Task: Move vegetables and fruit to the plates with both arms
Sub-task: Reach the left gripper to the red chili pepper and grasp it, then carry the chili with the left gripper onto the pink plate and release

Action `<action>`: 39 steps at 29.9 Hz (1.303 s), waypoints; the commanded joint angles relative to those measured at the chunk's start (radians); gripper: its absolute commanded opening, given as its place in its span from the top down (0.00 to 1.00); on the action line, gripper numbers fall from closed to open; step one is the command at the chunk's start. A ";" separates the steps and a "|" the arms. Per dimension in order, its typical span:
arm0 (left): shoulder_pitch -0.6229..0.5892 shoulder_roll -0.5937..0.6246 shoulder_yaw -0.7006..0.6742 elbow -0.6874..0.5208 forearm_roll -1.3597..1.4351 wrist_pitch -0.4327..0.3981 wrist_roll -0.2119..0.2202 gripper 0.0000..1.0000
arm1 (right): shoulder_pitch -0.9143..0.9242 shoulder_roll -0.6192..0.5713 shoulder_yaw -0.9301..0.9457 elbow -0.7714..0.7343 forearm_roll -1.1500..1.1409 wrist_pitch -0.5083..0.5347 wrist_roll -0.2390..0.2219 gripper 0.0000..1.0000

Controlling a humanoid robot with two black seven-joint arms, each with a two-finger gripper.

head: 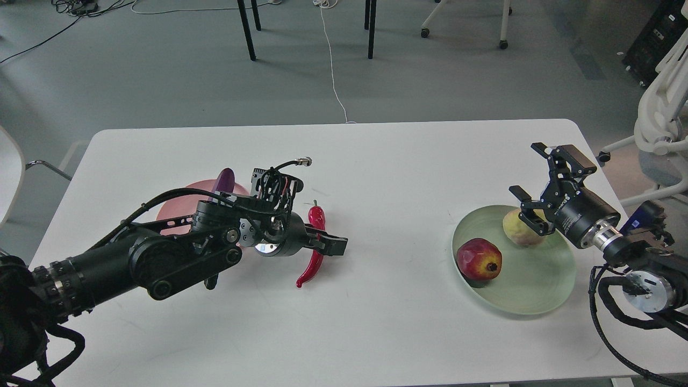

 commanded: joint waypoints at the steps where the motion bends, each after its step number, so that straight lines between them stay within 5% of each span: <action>1: -0.001 -0.001 0.001 0.005 0.001 0.000 -0.002 0.46 | 0.000 0.002 0.000 0.001 0.000 0.000 0.000 0.02; 3: 0.000 0.005 0.002 0.006 0.011 0.000 -0.002 0.70 | -0.002 0.002 0.000 0.001 0.000 0.000 0.000 0.02; 10: 0.000 0.009 0.002 0.014 0.037 0.015 -0.002 0.84 | -0.004 0.012 0.000 0.002 0.000 -0.001 0.000 0.02; 18: -0.030 0.033 -0.013 -0.020 0.027 0.002 -0.002 0.85 | -0.002 0.025 0.002 0.001 0.000 -0.003 0.000 0.02; 24: -0.112 0.177 -0.010 -0.101 0.027 0.000 -0.020 0.85 | -0.002 0.035 0.000 0.001 0.000 -0.001 0.000 0.02; 34: -0.084 0.369 -0.001 -0.156 0.016 0.000 -0.025 0.83 | -0.004 0.043 0.000 -0.002 -0.002 -0.003 0.000 0.02; 39: -0.057 0.375 -0.013 -0.159 -0.137 0.000 0.021 0.81 | -0.004 0.044 0.000 -0.001 -0.002 -0.003 0.000 0.02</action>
